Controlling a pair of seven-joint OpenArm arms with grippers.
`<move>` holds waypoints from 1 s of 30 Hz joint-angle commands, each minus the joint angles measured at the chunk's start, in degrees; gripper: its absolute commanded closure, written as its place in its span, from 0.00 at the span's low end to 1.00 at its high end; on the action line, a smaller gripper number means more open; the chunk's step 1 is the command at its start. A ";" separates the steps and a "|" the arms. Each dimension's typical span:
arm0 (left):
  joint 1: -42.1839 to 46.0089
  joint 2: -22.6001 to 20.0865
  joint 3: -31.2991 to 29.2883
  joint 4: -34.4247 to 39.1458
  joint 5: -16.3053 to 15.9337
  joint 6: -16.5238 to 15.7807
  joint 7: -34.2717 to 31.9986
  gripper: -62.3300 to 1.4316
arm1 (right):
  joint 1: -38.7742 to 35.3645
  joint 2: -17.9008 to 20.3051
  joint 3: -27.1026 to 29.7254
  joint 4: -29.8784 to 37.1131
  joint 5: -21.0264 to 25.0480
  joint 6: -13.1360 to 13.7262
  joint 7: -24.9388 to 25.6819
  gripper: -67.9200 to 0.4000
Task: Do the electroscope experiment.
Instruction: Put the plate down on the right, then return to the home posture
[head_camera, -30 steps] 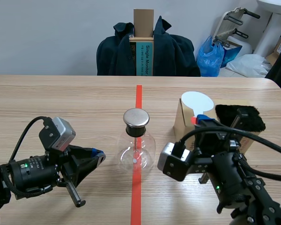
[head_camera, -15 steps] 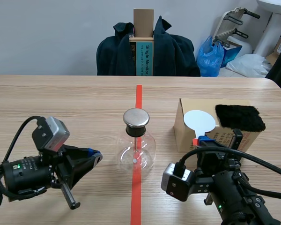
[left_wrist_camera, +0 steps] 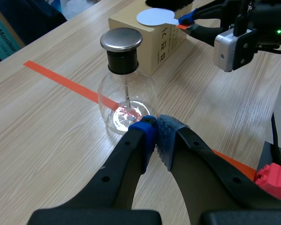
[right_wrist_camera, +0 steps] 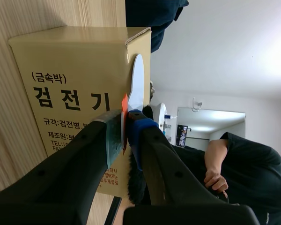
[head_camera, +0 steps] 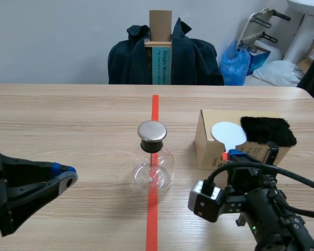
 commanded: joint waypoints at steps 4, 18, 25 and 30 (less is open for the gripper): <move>2.97 0.63 -4.61 1.84 -0.42 -0.11 -0.74 0.73 | 0.81 0.61 1.11 0.83 -0.02 -1.01 -0.02 0.95; 3.19 0.79 -6.16 2.05 -0.39 -0.11 0.57 0.00 | 0.63 0.61 1.84 0.85 1.11 -1.31 -0.04 0.03; 3.17 0.79 -6.16 2.05 -0.37 -0.09 0.59 0.00 | -1.79 3.02 1.84 0.87 6.21 -1.14 -0.44 0.00; 3.17 0.79 -6.16 2.05 -0.35 -0.07 0.59 0.00 | -8.09 8.17 1.84 2.32 18.38 -0.98 -2.54 0.00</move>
